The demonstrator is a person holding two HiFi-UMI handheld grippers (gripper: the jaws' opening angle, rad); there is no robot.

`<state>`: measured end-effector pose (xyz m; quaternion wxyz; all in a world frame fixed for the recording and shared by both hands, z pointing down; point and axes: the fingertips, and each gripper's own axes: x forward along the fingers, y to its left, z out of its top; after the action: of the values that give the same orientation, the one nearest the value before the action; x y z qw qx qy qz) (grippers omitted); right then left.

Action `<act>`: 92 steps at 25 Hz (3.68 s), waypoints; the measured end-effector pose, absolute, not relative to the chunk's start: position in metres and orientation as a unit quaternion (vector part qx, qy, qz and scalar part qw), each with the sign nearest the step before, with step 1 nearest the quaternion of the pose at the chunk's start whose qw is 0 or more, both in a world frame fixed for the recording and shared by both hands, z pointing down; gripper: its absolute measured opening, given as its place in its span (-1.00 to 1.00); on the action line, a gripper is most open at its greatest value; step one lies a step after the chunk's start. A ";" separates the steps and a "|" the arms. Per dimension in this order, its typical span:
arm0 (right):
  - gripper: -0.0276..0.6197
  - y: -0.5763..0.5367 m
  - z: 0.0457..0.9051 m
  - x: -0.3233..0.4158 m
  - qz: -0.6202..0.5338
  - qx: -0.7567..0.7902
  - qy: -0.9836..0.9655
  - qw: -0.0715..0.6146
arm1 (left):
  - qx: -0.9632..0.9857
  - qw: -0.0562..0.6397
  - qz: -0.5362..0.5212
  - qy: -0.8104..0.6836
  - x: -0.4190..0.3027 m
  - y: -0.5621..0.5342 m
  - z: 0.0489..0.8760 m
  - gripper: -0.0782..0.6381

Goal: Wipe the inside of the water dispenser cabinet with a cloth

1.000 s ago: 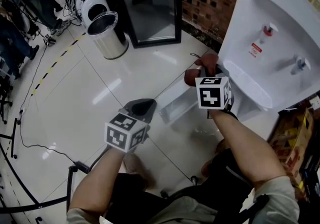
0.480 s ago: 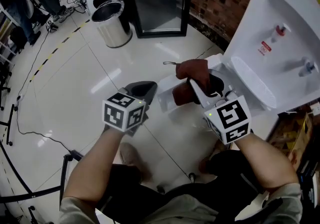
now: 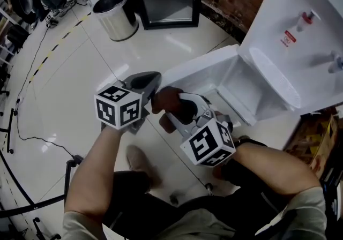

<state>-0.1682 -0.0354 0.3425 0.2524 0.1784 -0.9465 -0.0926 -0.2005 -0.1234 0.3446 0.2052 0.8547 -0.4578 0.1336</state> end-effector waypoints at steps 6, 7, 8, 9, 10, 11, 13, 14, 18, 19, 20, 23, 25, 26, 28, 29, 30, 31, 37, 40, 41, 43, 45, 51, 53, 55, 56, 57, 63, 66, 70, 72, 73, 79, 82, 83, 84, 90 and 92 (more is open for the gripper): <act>-0.54 -0.064 0.367 -0.177 -0.085 0.210 -0.940 0.255 | 0.853 0.186 0.108 -0.475 -0.203 -0.124 0.343 -0.75; -0.54 -0.071 0.369 -0.174 -0.078 0.219 -0.939 0.255 | 0.853 0.185 0.105 -0.476 -0.203 -0.125 0.343 -0.75; -0.54 -0.079 0.370 -0.169 -0.071 0.229 -0.937 0.253 | 0.853 0.186 0.103 -0.477 -0.203 -0.125 0.343 -0.75; -0.54 -0.086 0.371 -0.164 -0.063 0.241 -0.935 0.252 | 0.852 0.187 0.101 -0.478 -0.204 -0.125 0.343 -0.75; -0.54 -0.094 0.373 -0.159 -0.055 0.253 -0.933 0.252 | 0.851 0.189 0.099 -0.480 -0.205 -0.126 0.343 -0.75; -0.54 -0.102 0.376 -0.153 -0.048 0.265 -0.930 0.252 | 0.850 0.190 0.098 -0.481 -0.206 -0.127 0.343 -0.75; -0.55 -0.114 0.380 -0.143 -0.039 0.284 -0.924 0.253 | 0.849 0.190 0.094 -0.484 -0.209 -0.129 0.342 -0.75; -0.54 -0.119 0.382 -0.140 -0.035 0.291 -0.922 0.254 | 0.848 0.191 0.093 -0.486 -0.210 -0.130 0.342 -0.75; -0.55 -0.136 0.389 -0.128 -0.014 0.318 -0.914 0.253 | 0.845 0.193 0.087 -0.491 -0.212 -0.134 0.342 -0.75; -0.55 -0.140 0.390 -0.124 -0.009 0.327 -0.911 0.253 | 0.845 0.193 0.087 -0.490 -0.212 -0.134 0.342 -0.75; -0.55 -0.145 0.392 -0.119 -0.002 0.337 -0.907 0.253 | 0.846 0.193 0.086 -0.490 -0.211 -0.135 0.343 -0.75; -0.55 -0.164 0.398 -0.101 0.024 0.374 -0.892 0.252 | 0.847 0.192 0.087 -0.488 -0.211 -0.136 0.343 -0.75; -0.55 -0.179 0.402 -0.085 0.050 0.406 -0.878 0.247 | 0.846 0.192 0.086 -0.490 -0.212 -0.137 0.342 -0.75; -0.55 -0.186 0.404 -0.076 0.066 0.424 -0.870 0.244 | 0.846 0.191 0.086 -0.490 -0.212 -0.137 0.342 -0.75; -0.55 -0.200 0.408 -0.055 0.093 0.459 -0.852 0.236 | 0.846 0.191 0.085 -0.491 -0.213 -0.137 0.342 -0.75; -0.55 -0.206 0.409 -0.046 0.099 0.474 -0.844 0.233 | 0.846 0.191 0.084 -0.491 -0.213 -0.137 0.342 -0.75; -0.55 -0.211 0.409 -0.037 0.099 0.486 -0.837 0.232 | 0.846 0.191 0.084 -0.491 -0.214 -0.137 0.342 -0.75; -0.55 -0.216 0.409 -0.029 0.096 0.496 -0.832 0.231 | 0.845 0.191 0.084 -0.492 -0.214 -0.137 0.342 -0.75; -0.55 -0.225 0.408 0.015 0.114 0.552 -0.795 0.224 | 0.841 0.190 0.085 -0.499 -0.213 -0.139 0.343 -0.75; -0.56 -0.222 0.410 0.033 0.125 0.575 -0.776 0.228 | 0.839 0.190 0.087 -0.503 -0.212 -0.138 0.343 -0.75; -0.56 -0.221 0.412 0.040 0.126 0.583 -0.769 0.231 | 0.838 0.189 0.088 -0.504 -0.211 -0.137 0.343 -0.75; -0.56 -0.224 0.416 0.053 0.125 0.598 -0.756 0.234 | 0.837 0.187 0.090 -0.506 -0.209 -0.136 0.343 -0.75; -0.56 -0.231 0.416 0.062 0.126 0.607 -0.751 0.229 | 0.837 0.183 0.094 -0.507 -0.208 -0.135 0.343 -0.75; -0.57 -0.240 0.417 0.062 0.136 0.601 -0.757 0.218 | 0.837 0.175 0.099 -0.509 -0.208 -0.134 0.345 -0.75; -0.57 -0.236 0.414 0.059 0.131 0.593 -0.763 0.222 | 0.838 0.174 0.099 -0.507 -0.208 -0.135 0.344 -0.75; -0.56 -0.222 0.408 0.041 0.120 0.566 -0.785 0.221 | 0.839 0.173 0.100 -0.506 -0.209 -0.135 0.344 -0.75; -0.56 -0.212 0.406 0.027 0.112 0.544 -0.802 0.220 | 0.839 0.173 0.101 -0.506 -0.209 -0.136 0.344 -0.75; -0.56 -0.199 0.404 0.010 0.102 0.517 -0.821 0.221 | 0.839 0.173 0.101 -0.506 -0.210 -0.136 0.344 -0.75; -0.56 -0.108 0.398 -0.104 0.050 0.316 -0.921 0.222 | 0.838 0.172 0.104 -0.508 -0.209 -0.136 0.344 -0.75; -0.56 -0.083 0.413 -0.140 0.044 0.256 -0.935 0.240 | 0.838 0.170 0.106 -0.508 -0.209 -0.136 0.344 -0.75; -0.56 -0.080 0.433 -0.170 0.036 0.223 -0.939 0.260 | 0.838 0.168 0.107 -0.507 -0.211 -0.136 0.343 -0.75; -0.56 -0.082 0.444 -0.180 0.035 0.210 -0.939 0.269 | 0.840 0.169 0.104 -0.506 -0.212 -0.139 0.343 -0.75; -0.56 -0.085 0.449 -0.183 0.035 0.207 -0.939 0.273 | 0.840 0.169 0.102 -0.505 -0.213 -0.140 0.343 -0.75; -0.56 -0.112 0.457 -0.188 0.039 0.213 -0.937 0.274 | 0.840 0.180 0.085 -0.504 -0.219 -0.150 0.342 -0.75; -0.56 -0.129 0.460 -0.182 0.045 0.239 -0.931 0.272 | 0.840 0.181 0.083 -0.505 -0.223 -0.158 0.341 -0.75; -0.56 -0.137 0.462 -0.178 0.050 0.253 -0.927 0.273 | 0.840 0.181 0.084 -0.505 -0.224 -0.160 0.341 -0.75; -0.56 -0.146 0.466 -0.173 0.057 0.269 -0.921 0.275 | 0.840 0.181 0.083 -0.504 -0.224 -0.162 0.341 -0.75; -0.57 -0.182 0.475 -0.144 0.083 0.336 -0.896 0.276 | 0.843 0.183 0.078 -0.500 -0.224 -0.164 0.341 -0.75; -0.57 -0.187 0.476 -0.136 0.091 0.353 -0.889 0.277 | 0.844 0.182 0.078 -0.499 -0.224 -0.165 0.340 -0.75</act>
<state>-0.1362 -0.1868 0.4760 0.2773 0.3526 -0.8891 0.0906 -0.2242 -0.1655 0.3403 0.1825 0.8437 -0.4988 0.0781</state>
